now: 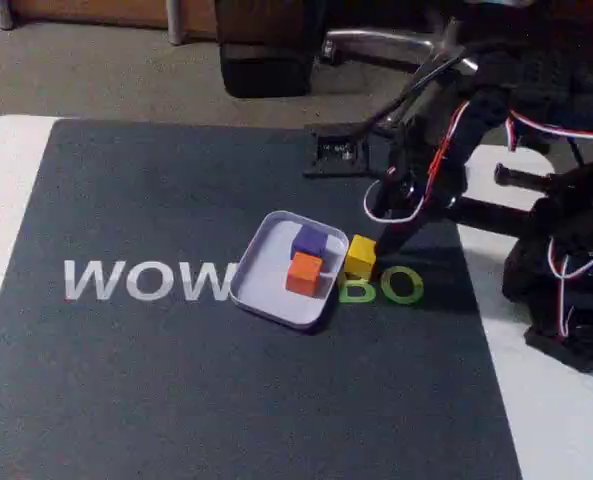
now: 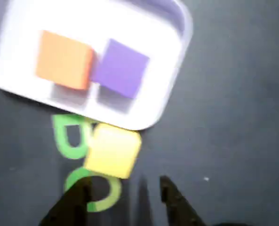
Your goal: Move blocks one by one until all three blocks are in the tray.
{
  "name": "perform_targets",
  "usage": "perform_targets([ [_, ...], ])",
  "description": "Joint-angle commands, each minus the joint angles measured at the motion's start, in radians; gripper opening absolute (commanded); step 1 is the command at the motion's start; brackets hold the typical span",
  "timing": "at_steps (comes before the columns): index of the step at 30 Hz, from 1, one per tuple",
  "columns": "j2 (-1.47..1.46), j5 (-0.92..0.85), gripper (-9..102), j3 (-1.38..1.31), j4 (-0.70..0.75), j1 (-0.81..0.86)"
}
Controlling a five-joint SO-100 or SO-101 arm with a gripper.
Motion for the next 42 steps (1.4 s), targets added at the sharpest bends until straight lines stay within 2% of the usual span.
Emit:
perform_targets([
  [1, 0.035, 0.02, 16, -0.002, -0.008, -0.025],
  [42, -0.058, -0.008, 14, 0.12, -0.21, 0.003],
])
